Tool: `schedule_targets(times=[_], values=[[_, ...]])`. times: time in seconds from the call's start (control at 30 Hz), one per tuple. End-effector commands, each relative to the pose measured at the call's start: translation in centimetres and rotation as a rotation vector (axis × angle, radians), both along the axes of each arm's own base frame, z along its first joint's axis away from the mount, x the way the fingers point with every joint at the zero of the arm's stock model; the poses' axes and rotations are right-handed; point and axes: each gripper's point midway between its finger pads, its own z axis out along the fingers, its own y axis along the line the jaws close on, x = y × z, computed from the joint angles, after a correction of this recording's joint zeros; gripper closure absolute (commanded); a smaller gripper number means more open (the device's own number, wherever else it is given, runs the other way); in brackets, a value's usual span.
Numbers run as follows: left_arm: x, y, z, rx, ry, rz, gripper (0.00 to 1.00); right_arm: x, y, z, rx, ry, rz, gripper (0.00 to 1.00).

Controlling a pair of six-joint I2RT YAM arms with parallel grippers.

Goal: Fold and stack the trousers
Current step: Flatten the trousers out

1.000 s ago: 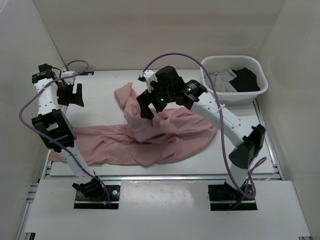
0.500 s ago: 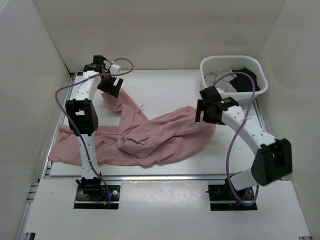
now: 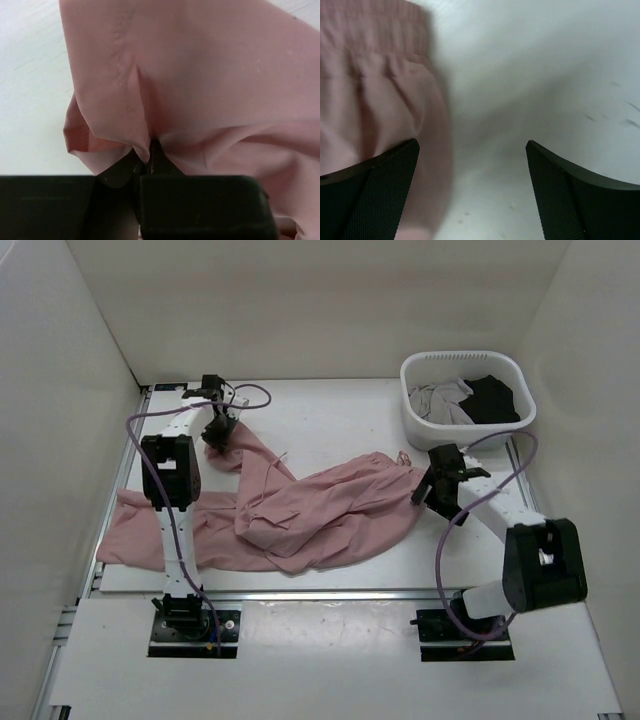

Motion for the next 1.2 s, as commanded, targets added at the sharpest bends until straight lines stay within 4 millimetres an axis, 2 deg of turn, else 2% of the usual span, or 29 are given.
schedule_targets(times=[0.0,0.13,0.17,0.23,0.27,0.33,0.37,0.43,0.5,0.53,0.57,0.6,0.63,0.67,0.7,0.73,0.77,0.8,0.83,0.87,0.9,0.93,0.97,1.0,1.03,1.07,1.1,1.13,1.17], values=[[-0.2,0.3,3.4,-0.019,-0.061,0.035,0.86,6.7,4.3,1.8,0.164,-0.181,0.126,0.09],[-0.6,0.4,5.9,-0.016,-0.106,0.047,0.86,6.3,4.6,0.3,0.167,-0.169,0.124,0.20],[-0.8,0.9,6.2,-0.015,-0.109,0.058,0.86,6.3,4.6,-0.2,0.168,-0.173,0.124,0.29],[-0.8,1.5,8.3,-0.021,-0.154,0.079,0.86,5.9,4.9,-1.6,0.221,-0.140,0.109,0.41],[-0.5,1.5,9.2,-0.025,-0.177,0.088,0.86,5.6,5.2,-2.0,0.239,-0.120,0.117,0.66],[0.0,3.2,12.4,-0.007,-0.253,0.124,0.86,5.0,5.2,-3.3,0.255,-0.071,0.096,0.97],[-0.2,4.3,13.3,0.022,-0.271,0.158,0.86,4.9,5.2,-3.1,0.258,-0.058,0.083,1.00],[-0.2,6.6,16.6,0.059,-0.345,0.211,0.86,3.7,3.0,-3.0,0.201,-0.021,0.001,1.00],[-0.8,9.8,18.2,0.084,-0.380,0.287,0.86,1.5,0.7,-2.6,0.163,0.009,-0.121,1.00],[-1.3,10.9,19.4,0.097,-0.404,0.313,0.86,-0.6,-0.7,-2.6,0.120,0.064,-0.165,1.00],[-1.6,11.8,19.9,0.101,-0.414,0.331,0.86,-1.7,-1.4,-2.4,0.104,0.078,-0.183,1.00],[-2.1,13.2,20.4,0.112,-0.421,0.352,0.86,-2.3,-1.8,-1.2,0.095,0.045,-0.217,1.00],[-2.6,13.6,20.7,0.122,-0.423,0.348,0.86,-4.7,-2.6,-1.2,0.059,0.098,-0.245,1.00],[-3.1,13.5,20.4,0.121,-0.408,0.348,0.86,-5.6,-3.0,-0.8,0.042,0.098,-0.265,1.00],[-3.3,13.2,19.6,0.115,-0.384,0.330,0.86,-6.0,-3.6,0.6,0.041,0.052,-0.295,1.00],[-4.5,12.8,18.0,0.107,-0.330,0.312,0.86,-7.1,-4.2,0.8,0.014,0.055,-0.317,1.00],[-5.4,12.5,17.4,0.098,-0.301,0.306,0.86,-8.3,-4.5,1.2,0.000,0.073,-0.334,1.00],[-6.0,12.4,16.3,0.096,-0.270,0.305,0.86,-8.6,-4.7,2.2,0.003,0.031,-0.337,1.00],[-7.5,12.5,14.6,0.095,-0.218,0.313,0.86,-8.5,-4.6,2.7,0.011,0.011,-0.306,0.96],[-8.3,12.3,14.3,0.090,-0.206,0.322,0.86,-6.1,-3.8,3.8,0.054,-0.097,-0.238,0.83],[-8.6,12.4,13.5,0.080,-0.191,0.327,0.86,-4.9,-1.9,4.9,0.123,-0.153,-0.085,0.61],[-9.2,11.9,12.9,0.061,-0.175,0.330,0.86,-3.7,-0.7,5.6,0.157,-0.201,-0.020,0.25],[-9.3,12.2,12.8,0.047,-0.176,0.349,0.86,-1.8,0.1,6.4,0.185,-0.271,0.020,0.18],[-9.3,12.2,12.5,0.047,-0.167,0.350,0.86,-1.0,0.6,6.0,0.196,-0.252,0.047,0.14],[-9.3,12.0,12.4,0.033,-0.169,0.358,0.86,0.5,1.6,7.2,0.219,-0.283,0.094,0.14],[-8.7,11.9,12.7,0.021,-0.181,0.365,0.86,2.4,2.1,7.0,0.233,-0.301,0.104,0.11],[-8.7,11.9,12.3,0.020,-0.170,0.365,0.86,3.6,2.4,7.2,0.243,-0.324,0.111,0.11],[-8.3,11.7,12.8,0.007,-0.187,0.369,0.86,4.7,2.6,7.1,0.245,-0.346,0.114,0.11],[-8.4,11.7,13.0,0.007,-0.184,0.369,0.86,5.8,3.1,6.4,0.268,-0.349,0.116,0.10]])
